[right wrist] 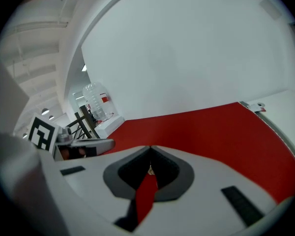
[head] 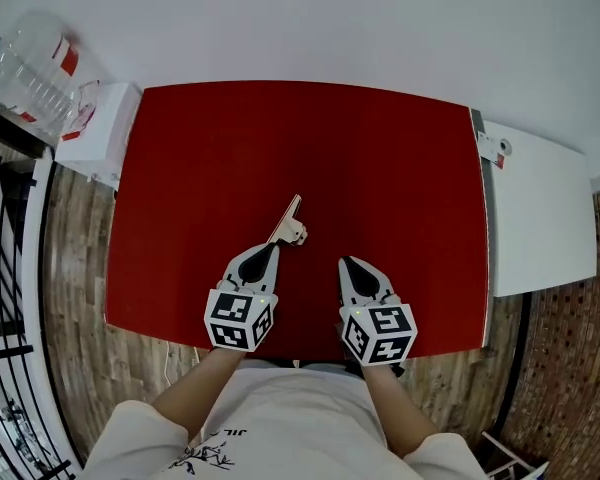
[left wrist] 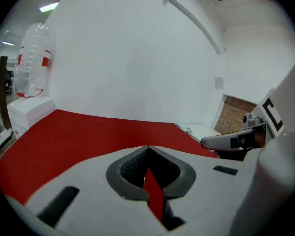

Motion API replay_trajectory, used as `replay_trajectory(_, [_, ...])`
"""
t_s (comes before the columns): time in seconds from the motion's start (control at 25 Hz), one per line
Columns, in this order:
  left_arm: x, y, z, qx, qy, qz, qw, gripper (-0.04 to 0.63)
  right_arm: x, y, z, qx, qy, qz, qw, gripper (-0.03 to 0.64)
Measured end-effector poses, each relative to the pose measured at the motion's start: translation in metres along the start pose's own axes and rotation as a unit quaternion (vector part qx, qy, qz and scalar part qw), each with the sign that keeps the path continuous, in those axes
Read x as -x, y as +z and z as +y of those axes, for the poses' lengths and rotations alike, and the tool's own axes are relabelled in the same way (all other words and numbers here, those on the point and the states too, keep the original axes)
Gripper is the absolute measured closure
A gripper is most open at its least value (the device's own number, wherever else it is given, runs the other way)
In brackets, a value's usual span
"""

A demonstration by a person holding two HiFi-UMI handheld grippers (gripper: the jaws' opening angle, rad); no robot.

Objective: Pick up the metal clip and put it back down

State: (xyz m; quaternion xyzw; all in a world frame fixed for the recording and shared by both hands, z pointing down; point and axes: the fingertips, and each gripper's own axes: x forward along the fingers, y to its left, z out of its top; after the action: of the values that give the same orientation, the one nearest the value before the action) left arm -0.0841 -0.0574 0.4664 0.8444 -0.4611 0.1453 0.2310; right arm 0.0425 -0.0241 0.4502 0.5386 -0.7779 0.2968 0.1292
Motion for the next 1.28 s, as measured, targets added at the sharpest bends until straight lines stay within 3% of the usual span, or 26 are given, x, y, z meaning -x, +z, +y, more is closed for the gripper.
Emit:
replay_trajectory(0.2, [0.03, 0.021, -0.013, 0.002, 0.005, -0.016, 0.9999, 0.589, 0.014, 0.01, 0.008, 0.011, 0.007, -0.006, 1.0, 0.611])
replay_trajectory(0.36, [0.043, 0.035, -0.019, -0.02, 0.015, -0.026, 0.9994, 0.589, 0.022, 0.016, 0.016, 0.02, 0.015, -0.008, 1.0, 0.611])
replay_trajectory(1.28, [0.054, 0.048, -0.028, -0.032, 0.034, -0.044, 0.9979, 0.589, 0.038, 0.024, 0.038, 0.043, 0.03, -0.01, 0.999, 0.611])
